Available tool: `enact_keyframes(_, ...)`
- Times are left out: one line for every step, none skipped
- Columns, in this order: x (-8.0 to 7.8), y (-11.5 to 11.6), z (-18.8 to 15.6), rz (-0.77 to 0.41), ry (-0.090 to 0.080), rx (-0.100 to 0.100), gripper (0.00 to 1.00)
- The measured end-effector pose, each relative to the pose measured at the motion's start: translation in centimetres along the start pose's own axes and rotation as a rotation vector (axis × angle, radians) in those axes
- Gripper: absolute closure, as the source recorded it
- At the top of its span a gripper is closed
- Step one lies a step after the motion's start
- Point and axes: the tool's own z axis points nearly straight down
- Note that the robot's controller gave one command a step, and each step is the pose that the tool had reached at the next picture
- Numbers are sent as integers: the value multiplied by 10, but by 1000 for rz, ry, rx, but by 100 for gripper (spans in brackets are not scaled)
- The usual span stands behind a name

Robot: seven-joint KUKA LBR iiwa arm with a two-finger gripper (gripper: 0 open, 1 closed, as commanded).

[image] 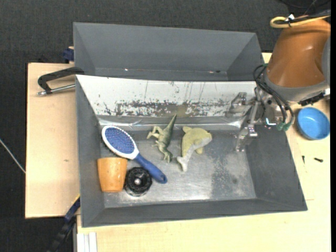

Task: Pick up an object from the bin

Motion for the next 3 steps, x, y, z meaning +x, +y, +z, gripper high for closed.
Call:
enact_keyframes(-27,51,116,-112,-1,-2,0)
enact_keyframes(-29,48,111,-109,-8,1,100)
enact_keyframes(-17,38,-14,-97,-20,3,100)
